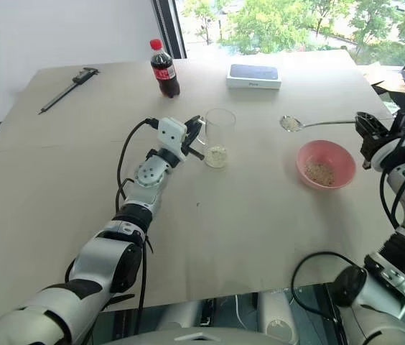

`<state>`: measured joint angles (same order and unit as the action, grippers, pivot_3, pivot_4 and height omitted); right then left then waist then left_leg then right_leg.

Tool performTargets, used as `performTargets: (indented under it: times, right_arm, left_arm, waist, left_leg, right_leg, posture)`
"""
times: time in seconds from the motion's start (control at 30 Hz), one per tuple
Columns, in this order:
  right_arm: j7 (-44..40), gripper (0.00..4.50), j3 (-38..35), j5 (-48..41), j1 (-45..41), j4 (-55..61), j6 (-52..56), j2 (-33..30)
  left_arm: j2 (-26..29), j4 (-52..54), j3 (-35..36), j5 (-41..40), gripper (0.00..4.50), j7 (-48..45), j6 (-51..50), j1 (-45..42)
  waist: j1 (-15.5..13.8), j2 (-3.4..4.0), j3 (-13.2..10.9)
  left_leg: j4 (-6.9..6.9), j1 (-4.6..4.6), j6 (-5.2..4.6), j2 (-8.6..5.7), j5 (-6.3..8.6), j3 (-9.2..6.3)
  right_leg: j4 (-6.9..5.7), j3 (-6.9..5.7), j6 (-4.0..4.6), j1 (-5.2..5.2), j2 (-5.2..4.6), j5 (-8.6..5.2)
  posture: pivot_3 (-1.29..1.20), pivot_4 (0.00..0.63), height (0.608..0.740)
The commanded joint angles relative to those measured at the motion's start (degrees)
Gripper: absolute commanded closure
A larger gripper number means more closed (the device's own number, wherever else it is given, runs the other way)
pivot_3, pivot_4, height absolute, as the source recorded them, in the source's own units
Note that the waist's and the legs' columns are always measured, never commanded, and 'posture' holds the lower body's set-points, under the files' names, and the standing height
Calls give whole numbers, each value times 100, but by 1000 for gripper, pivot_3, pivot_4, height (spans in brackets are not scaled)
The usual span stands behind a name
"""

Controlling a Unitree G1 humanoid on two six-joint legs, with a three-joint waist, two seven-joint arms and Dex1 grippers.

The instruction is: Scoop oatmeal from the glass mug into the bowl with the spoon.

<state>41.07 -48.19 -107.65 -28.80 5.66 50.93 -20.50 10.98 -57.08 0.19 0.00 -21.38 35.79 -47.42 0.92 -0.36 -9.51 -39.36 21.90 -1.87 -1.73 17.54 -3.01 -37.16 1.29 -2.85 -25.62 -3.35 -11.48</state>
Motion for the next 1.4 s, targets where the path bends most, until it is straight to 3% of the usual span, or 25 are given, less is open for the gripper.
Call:
performTargets:
  times: [0.03,0.43,0.7,1.03,1.13,1.4]
  right_arm:
    - [-384,4500,41,-267,314,280,-390,-486]
    - [-1241,4500,256,53,1373,68,-699,-1422]
    - [-2233,4500,911,1141,1547,455,-359,-2293]
    - [-3913,4500,2235,3292,1253,1300,-105,-3610]
    - [-4661,4500,2759,4364,1135,1611,-416,-4065]
    - [-5949,4500,3271,6052,1037,1924,-945,-4543]
  left_arm:
    - [-21,-115,4,5,4488,-116,85,-165]
    - [-63,-289,59,-41,4488,-223,85,-339]
    - [14,85,221,-183,4488,-221,60,-125]
    - [40,1063,278,-293,4488,-155,-225,436]
    - [52,1425,290,-322,4488,-137,-383,657]
    - [60,2210,254,-336,4488,-67,-780,1097]
  waist:
    - [-15,-1,0]
    - [-33,-3,1]
    - [-13,-4,1]
    - [-29,-6,-1]
    - [-32,-8,0]
    - [-65,-8,0]
  left_leg:
    - [0,0,-1,0,0,0]
    - [0,-1,-8,1,3,13]
    - [-1,-4,-10,1,3,15]
    - [-4,-2,-10,3,3,16]
    - [-4,-2,-9,4,2,11]
    - [-7,0,-3,3,-1,10]
  right_leg:
    - [2,0,-1,1,0,1]
    - [28,6,-12,17,4,7]
    - [30,20,-18,17,6,11]
    - [36,25,-22,13,10,13]
    - [37,21,-22,13,12,13]
    - [40,19,-22,12,9,13]
  posture:
    - [0,150,740]
    - [0,150,740]
    - [0,150,740]
    - [0,150,740]
    - [0,150,740]
    - [0,150,740]
